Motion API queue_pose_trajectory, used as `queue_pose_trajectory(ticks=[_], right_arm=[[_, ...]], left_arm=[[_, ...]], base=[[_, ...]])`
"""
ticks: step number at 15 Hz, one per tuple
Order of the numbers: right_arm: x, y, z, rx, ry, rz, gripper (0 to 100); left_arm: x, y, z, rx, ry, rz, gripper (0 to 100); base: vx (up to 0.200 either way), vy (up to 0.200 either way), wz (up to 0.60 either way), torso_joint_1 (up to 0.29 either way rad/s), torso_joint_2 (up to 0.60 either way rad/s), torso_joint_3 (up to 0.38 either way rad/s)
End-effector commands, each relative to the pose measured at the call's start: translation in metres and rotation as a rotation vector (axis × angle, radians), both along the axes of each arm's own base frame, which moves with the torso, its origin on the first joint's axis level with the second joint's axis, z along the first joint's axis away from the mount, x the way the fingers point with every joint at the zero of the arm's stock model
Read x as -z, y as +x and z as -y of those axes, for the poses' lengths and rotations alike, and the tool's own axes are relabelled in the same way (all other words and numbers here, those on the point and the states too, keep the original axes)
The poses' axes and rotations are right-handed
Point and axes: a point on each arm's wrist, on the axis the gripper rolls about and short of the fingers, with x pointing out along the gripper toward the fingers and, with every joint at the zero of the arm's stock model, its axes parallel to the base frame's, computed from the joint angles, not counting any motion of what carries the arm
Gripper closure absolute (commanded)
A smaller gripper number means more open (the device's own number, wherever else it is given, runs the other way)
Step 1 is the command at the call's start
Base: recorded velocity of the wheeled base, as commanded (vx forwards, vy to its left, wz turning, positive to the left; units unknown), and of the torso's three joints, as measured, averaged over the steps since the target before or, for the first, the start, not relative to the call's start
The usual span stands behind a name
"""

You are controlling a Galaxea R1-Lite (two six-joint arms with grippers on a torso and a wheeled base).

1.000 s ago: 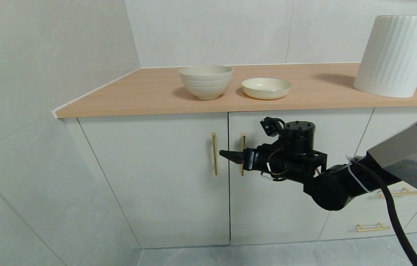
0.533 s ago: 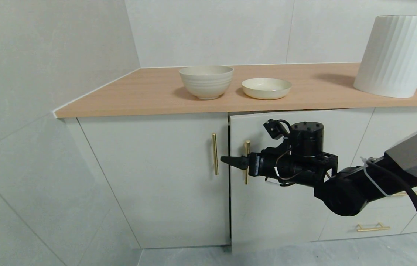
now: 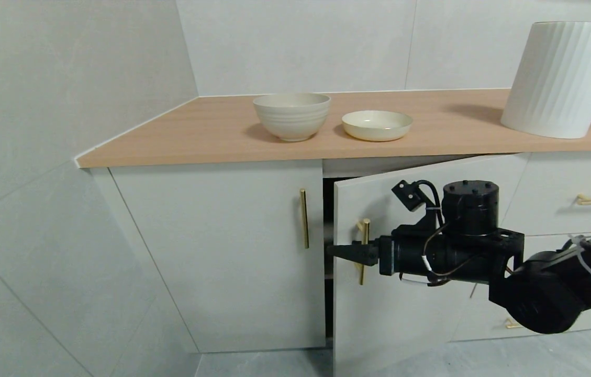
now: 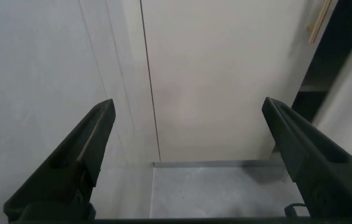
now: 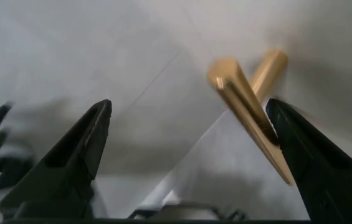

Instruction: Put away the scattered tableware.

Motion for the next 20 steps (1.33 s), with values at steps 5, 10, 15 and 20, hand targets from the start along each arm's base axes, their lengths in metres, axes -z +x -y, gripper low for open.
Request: queue_pose_trajectory(ticks=[5, 10, 15, 20], right_arm=[[-0.013, -0.039, 0.018, -0.095, 0.017, -0.003, 0], [-0.020, -0.054, 0.028, -0.143, 0.035, 0.007, 0], [-0.016, -0.056, 0.029, -0.143, 0.025, -0.007, 0], [-0.013, -0.060, 0.027, -0.166, 0.024, -0.012, 0]], left_arm=[[0.000, 0.000, 0.000, 0.000, 0.000, 0.000, 0], [0.000, 0.000, 0.000, 0.000, -0.001, 0.000, 0], [0.000, 0.000, 0.000, -0.002, 0.002, 0.003, 0], [-0.049, -0.019, 0.006, 0.295, 0.017, 0.085, 0]], base=[[0.000, 0.000, 0.00, 0.000, 0.00, 0.000], [0.000, 0.000, 0.00, 0.000, 0.00, 0.000], [0.000, 0.000, 0.00, 0.000, 0.00, 0.000], [0.000, 0.000, 0.00, 0.000, 0.00, 0.000]])
